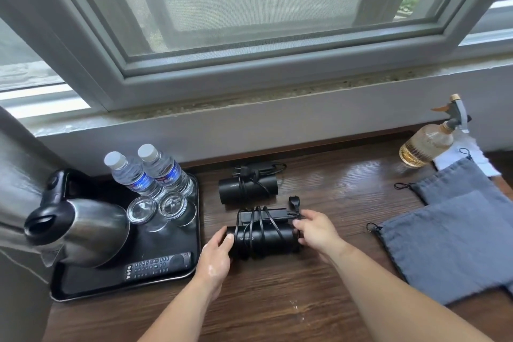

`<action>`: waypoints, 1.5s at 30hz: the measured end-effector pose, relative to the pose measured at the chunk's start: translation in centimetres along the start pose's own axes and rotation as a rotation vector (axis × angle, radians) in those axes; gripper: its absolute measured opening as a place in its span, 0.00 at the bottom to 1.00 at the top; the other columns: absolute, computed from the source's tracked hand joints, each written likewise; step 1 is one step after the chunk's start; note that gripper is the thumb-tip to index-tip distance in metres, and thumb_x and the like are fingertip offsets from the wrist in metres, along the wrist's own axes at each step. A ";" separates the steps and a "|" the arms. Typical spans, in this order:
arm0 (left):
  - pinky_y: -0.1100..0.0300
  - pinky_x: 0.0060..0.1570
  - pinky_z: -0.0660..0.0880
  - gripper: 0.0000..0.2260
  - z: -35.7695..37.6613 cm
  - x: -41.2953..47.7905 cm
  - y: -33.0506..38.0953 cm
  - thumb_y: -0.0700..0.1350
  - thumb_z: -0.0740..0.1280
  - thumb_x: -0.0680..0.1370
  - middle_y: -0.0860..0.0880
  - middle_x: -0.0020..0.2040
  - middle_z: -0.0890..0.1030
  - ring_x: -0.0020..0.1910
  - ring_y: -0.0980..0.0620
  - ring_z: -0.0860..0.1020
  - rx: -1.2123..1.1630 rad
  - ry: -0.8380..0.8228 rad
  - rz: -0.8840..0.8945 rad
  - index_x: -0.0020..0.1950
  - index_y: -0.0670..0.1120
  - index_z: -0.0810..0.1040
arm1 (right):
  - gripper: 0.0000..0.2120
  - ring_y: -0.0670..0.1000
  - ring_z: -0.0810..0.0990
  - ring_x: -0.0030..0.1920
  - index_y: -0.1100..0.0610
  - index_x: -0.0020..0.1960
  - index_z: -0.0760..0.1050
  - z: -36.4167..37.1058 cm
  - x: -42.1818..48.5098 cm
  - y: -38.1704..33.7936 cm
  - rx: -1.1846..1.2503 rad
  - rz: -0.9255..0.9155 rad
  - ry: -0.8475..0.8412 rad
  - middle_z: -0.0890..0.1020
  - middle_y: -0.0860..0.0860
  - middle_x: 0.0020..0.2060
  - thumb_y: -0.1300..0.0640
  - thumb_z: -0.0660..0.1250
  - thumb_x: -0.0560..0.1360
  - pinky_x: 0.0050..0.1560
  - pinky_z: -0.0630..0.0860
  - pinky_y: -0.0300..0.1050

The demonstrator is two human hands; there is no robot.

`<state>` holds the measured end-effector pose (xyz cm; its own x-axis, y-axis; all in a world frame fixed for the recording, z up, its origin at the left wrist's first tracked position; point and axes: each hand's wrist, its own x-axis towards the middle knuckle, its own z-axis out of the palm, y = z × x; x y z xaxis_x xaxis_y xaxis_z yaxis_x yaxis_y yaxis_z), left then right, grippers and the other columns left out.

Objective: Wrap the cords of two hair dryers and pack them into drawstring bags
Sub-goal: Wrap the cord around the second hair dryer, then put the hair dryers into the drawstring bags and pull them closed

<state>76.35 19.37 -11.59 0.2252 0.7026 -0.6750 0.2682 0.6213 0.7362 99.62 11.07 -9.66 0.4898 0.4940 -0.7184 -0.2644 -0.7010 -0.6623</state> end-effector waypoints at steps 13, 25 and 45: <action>0.41 0.74 0.67 0.21 -1.1 -0.2 -0.3 0.46 0.64 0.84 0.50 0.74 0.73 0.74 0.48 0.71 0.093 -0.063 0.043 0.77 0.54 0.69 | 0.22 0.52 0.80 0.61 0.59 0.70 0.74 -0.4 -0.4 1.8 -0.098 -0.085 0.103 0.82 0.54 0.62 0.64 0.69 0.77 0.62 0.73 0.42; 0.43 0.74 0.67 0.24 -3.3 -2.3 -1.0 0.44 0.63 0.84 0.43 0.79 0.66 0.76 0.43 0.67 0.180 -0.135 0.065 0.80 0.46 0.64 | 0.23 0.55 0.81 0.61 0.59 0.71 0.73 -1.3 -3.6 3.9 -0.090 -0.052 0.167 0.80 0.54 0.65 0.61 0.69 0.77 0.66 0.77 0.57; 0.52 0.57 0.76 0.21 14.7 -7.1 -1.3 0.45 0.64 0.84 0.45 0.70 0.73 0.70 0.45 0.74 0.455 -0.385 0.025 0.76 0.43 0.67 | 0.18 0.51 0.82 0.56 0.53 0.64 0.77 -22.6 -5.7 12.1 -0.099 -0.065 0.301 0.83 0.53 0.58 0.60 0.72 0.76 0.56 0.82 0.57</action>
<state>88.13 8.49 -8.52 0.5369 0.4860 -0.6896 0.6140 0.3355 0.7144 112.38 -11.87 -8.81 0.7306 0.3758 -0.5701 -0.1493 -0.7268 -0.6704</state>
